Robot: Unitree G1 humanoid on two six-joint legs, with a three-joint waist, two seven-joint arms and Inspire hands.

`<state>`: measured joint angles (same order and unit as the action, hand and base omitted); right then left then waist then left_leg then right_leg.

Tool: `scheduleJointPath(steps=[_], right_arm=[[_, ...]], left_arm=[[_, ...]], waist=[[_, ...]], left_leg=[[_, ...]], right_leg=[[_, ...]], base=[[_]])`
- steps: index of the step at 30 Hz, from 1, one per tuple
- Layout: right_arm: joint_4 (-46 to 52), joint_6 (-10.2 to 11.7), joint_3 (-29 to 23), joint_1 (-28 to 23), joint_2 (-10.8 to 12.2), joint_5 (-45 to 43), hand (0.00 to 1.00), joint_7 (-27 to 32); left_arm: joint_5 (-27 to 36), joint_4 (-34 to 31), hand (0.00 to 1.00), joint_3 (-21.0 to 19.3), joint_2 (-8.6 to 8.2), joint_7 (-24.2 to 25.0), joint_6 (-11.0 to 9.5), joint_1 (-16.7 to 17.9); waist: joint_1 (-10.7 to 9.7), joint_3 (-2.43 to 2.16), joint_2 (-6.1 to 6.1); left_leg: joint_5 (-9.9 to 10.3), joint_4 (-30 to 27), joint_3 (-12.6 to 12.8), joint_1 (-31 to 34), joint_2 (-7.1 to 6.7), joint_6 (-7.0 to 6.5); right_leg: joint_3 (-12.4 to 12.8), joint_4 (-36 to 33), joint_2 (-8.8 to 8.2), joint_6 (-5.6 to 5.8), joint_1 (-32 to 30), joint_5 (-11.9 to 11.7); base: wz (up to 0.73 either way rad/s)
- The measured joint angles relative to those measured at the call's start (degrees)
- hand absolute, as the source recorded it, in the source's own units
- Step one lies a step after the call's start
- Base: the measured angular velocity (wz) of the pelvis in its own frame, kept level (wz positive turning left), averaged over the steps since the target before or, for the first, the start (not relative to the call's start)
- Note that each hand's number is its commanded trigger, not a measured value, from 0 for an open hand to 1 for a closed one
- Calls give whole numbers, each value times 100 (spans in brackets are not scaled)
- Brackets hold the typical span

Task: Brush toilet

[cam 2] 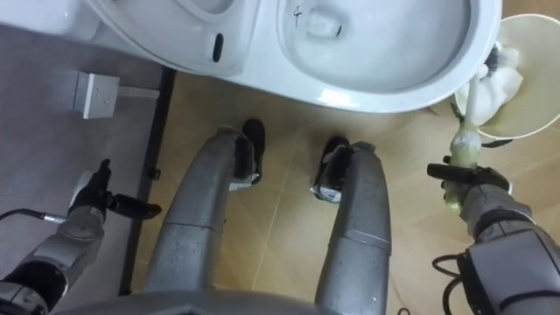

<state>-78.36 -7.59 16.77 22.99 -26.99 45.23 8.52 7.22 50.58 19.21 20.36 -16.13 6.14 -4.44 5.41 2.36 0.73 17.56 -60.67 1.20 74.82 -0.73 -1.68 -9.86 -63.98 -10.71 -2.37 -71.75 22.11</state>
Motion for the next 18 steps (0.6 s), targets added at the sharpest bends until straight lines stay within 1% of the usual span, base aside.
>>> scheduleJointPath(steps=[3, 4, 5, 9, 11, 12, 13, 14, 16, 17, 18], right_arm=[[-3, 6, -4, -144, 9, 54, 100, -50], [-3, 6, -8, -225, 32, 114, 100, -59], [-3, -5, -9, -289, 47, 203, 100, -60], [-11, -6, -22, -447, 128, 561, 100, -61], [-55, -3, -78, -509, 160, 849, 100, -60], [-85, -2, -108, -514, 173, 934, 100, -60], [-166, -2, -227, -508, 225, 1100, 100, -54], [-177, -8, -275, -512, 247, 1178, 100, -45], [-176, -2, -442, -619, 316, 1458, 100, -45], [-176, -4, -519, -685, 363, 1560, 100, -44], [-176, -5, -578, -717, 392, 1593, 100, -44]], left_arm=[[-5, -8, 0, -26, 2, 1, -5, -1], [-4, -6, 0, -62, 0, 3, -10, 0], [-4, 0, 0, -81, -12, 4, -17, 11], [9, 4, 0, -96, -31, -43, -44, 156], [10, 7, 0, -115, -46, -124, -73, 270], [8, 8, 0, -121, -46, -135, -88, 302], [4, 12, 0, -135, -55, -176, -111, 333], [7, 15, 0, -158, -71, -191, -112, 344], [57, 139, 0, -282, -186, -210, -144, 379], [120, 223, 0, -305, -208, -210, -185, 406], [127, 244, 0, -343, -216, -212, -192, 419]], waist=[[45, -3, 4], [78, -6, 0], [109, -11, -9], [110, -20, -17], [115, -29, -32], [114, -34, -40], [126, -55, -77], [127, -60, -88], [112, -61, -108], [111, -71, -133], [110, -69, -147]], left_leg=[[1, 48, -50, -155, 0, -5], [0, 121, -69, -267, 5, -5], [-1, 211, -72, -425, 3, -5], [-43, 561, -33, -983, -9, -25], [-133, 879, -13, -1394, -12, -35], [-149, 969, -11, -1494, -4, -35], [-210, 1166, -7, -1681, 2, -32], [-226, 1263, -14, -1780, 7, -28], [-340, 1659, -34, -2257, 9, -42], [-368, 1841, -35, -2517, 13, -42], [-375, 1925, -39, -2641, 17, -40]], right_leg=[[-45, 100, 27, 19, 203, -13], [-41, 195, 73, 50, 333, -30], [-43, 294, 85, 68, 485, -44], [-50, 639, 85, 109, 1022, -103], [-79, 962, 100, 128, 1425, -200], [-85, 1059, 116, 136, 1529, -227], [-87, 1267, 150, 147, 1707, -303], [-90, 1376, 174, 155, 1809, -333], [-144, 1823, 222, 194, 2322, -457], [-149, 2036, 257, 214, 2583, -514], [-151, 2150, 276, 224, 2712, -543]], base=[[0], [0], [0], [0], [0], [-3], [-3], [0], [2], [-3], [-8]])
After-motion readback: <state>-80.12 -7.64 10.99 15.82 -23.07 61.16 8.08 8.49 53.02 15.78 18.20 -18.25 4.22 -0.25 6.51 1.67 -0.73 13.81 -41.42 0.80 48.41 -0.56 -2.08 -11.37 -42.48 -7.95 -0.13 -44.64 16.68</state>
